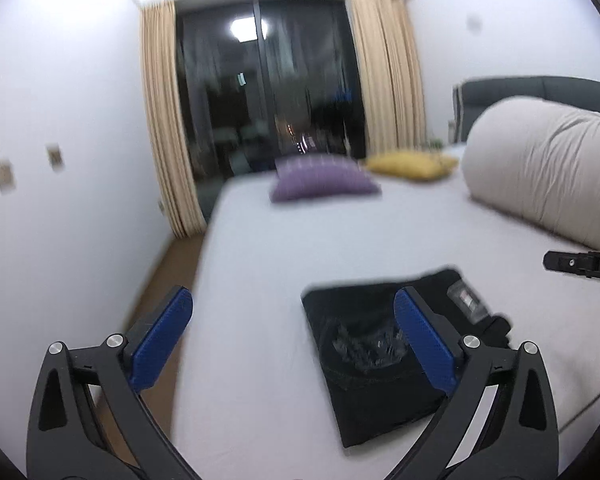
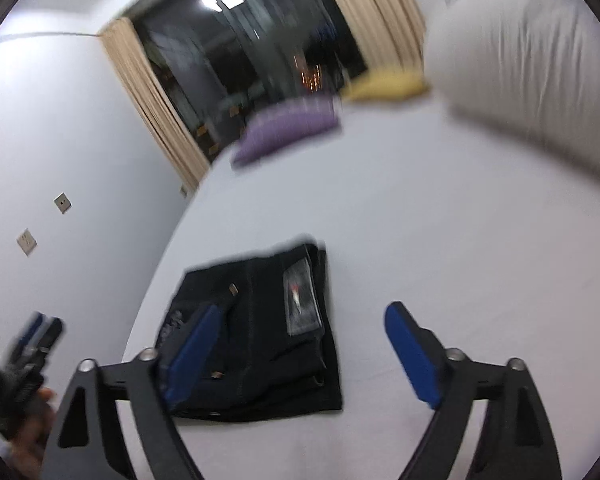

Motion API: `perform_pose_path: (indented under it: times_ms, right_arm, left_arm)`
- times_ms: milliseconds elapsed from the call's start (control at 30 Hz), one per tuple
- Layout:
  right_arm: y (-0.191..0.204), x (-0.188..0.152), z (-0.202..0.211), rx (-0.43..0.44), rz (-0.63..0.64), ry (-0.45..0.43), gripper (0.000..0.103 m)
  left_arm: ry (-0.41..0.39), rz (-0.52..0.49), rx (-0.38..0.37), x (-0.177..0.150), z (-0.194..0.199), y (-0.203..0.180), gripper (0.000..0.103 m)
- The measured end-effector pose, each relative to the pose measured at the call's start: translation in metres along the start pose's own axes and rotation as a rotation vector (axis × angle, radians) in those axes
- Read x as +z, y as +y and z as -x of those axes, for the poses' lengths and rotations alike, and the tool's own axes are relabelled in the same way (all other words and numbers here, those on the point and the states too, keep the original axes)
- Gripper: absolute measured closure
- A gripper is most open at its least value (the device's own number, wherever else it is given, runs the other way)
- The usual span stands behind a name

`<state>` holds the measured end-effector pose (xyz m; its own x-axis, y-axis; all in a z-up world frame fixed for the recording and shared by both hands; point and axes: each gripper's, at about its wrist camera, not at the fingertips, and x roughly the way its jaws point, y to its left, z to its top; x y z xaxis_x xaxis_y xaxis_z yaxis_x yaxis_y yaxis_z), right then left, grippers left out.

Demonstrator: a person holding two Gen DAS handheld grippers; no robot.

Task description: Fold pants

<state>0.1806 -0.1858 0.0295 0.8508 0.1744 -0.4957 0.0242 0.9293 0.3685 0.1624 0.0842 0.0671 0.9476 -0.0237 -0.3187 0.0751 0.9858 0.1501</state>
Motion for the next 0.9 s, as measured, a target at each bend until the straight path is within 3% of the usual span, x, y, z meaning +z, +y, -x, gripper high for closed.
perform_pose_path:
  times_ms: [133, 200, 267, 367, 433, 633, 900]
  right_arm:
    - [0.033, 0.011, 0.077, -0.067, 0.119, -0.254, 0.0]
    - [0.042, 0.017, 0.112, -0.095, 0.172, -0.35, 0.0]
    - [0.055, 0.021, 0.14, -0.121, 0.208, -0.43, 0.0]
    - [0.064, 0.024, 0.181, -0.091, 0.227, -0.532, 0.0]
    - [0.074, 0.023, 0.194, -0.079, 0.231, -0.554, 0.0]
    - [0.083, 0.012, 0.198, -0.059, 0.244, -0.409, 0.0]
    - [0.075, -0.017, 0.16, -0.142, 0.181, -0.153, 0.0]
  left_arm:
    - [-0.069, -0.001, 0.075, 0.019, 0.072, -0.002, 0.0]
    - [-0.069, 0.015, 0.05, 0.027, 0.093, -0.001, 0.0]
    - [-0.089, 0.018, 0.06, 0.035, 0.114, -0.001, 0.0]
    - [-0.101, 0.043, 0.073, 0.043, 0.145, 0.008, 0.0]
    - [-0.095, 0.061, 0.069, 0.045, 0.164, 0.01, 0.0]
    - [0.027, 0.086, 0.032, 0.027, 0.179, 0.004, 0.0]
    - [0.24, 0.125, 0.032, -0.017, 0.157, 0.001, 0.0]
